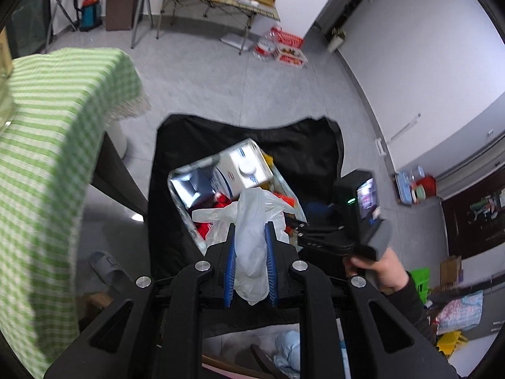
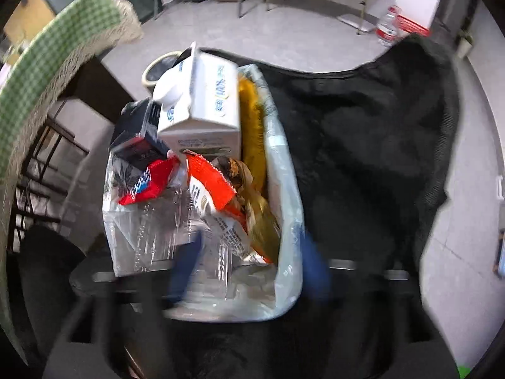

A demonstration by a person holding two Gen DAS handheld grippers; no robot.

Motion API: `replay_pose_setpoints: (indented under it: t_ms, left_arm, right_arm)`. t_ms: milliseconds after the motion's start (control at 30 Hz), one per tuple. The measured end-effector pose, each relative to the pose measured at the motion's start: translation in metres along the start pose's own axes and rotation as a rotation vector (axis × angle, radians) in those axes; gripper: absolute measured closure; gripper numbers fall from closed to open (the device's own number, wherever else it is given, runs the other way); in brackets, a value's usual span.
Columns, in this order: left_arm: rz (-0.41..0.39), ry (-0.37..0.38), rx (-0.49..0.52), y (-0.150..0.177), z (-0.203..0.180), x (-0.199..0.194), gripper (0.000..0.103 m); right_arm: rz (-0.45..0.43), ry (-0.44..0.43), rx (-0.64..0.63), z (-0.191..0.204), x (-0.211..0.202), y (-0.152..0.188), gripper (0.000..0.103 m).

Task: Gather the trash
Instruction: 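Carry the glove and gold wrapper to the trash bag and open both grippers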

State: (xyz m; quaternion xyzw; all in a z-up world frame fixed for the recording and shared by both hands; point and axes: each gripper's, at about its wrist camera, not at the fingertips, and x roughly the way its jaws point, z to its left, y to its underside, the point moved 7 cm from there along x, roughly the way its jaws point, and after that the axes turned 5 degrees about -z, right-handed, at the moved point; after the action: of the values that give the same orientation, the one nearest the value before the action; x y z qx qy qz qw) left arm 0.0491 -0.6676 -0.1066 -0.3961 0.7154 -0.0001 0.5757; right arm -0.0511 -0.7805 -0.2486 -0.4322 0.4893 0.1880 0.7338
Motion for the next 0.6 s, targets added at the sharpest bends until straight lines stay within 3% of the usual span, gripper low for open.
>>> replay_pose_setpoints:
  t_ms: [67,200,400,467,600]
  left_arm:
    - [0.026,0.005,0.006,0.004,-0.005,0.013,0.089]
    - [0.059,-0.005,0.011,0.009,-0.013,0.037,0.089]
    - [0.143,0.003,-0.033,0.019,-0.02,0.079,0.089]
    - [0.155,0.006,-0.029,0.019,-0.025,0.091,0.089]
    - [0.167,0.009,-0.019,0.017,-0.041,0.118,0.089]
  right_arm:
    - [-0.078,-0.003,0.024,-0.006,-0.025,-0.004,0.036]
    - [-0.264,0.069,0.069,-0.021,-0.072,-0.003,0.032]
    - [-0.426,0.13,0.093,-0.023,-0.091,0.004,0.031]
    - [-0.518,0.126,0.108,-0.025,-0.105,0.002,0.031]
    - [-0.632,0.149,0.279,-0.058,-0.124,0.007,0.031]
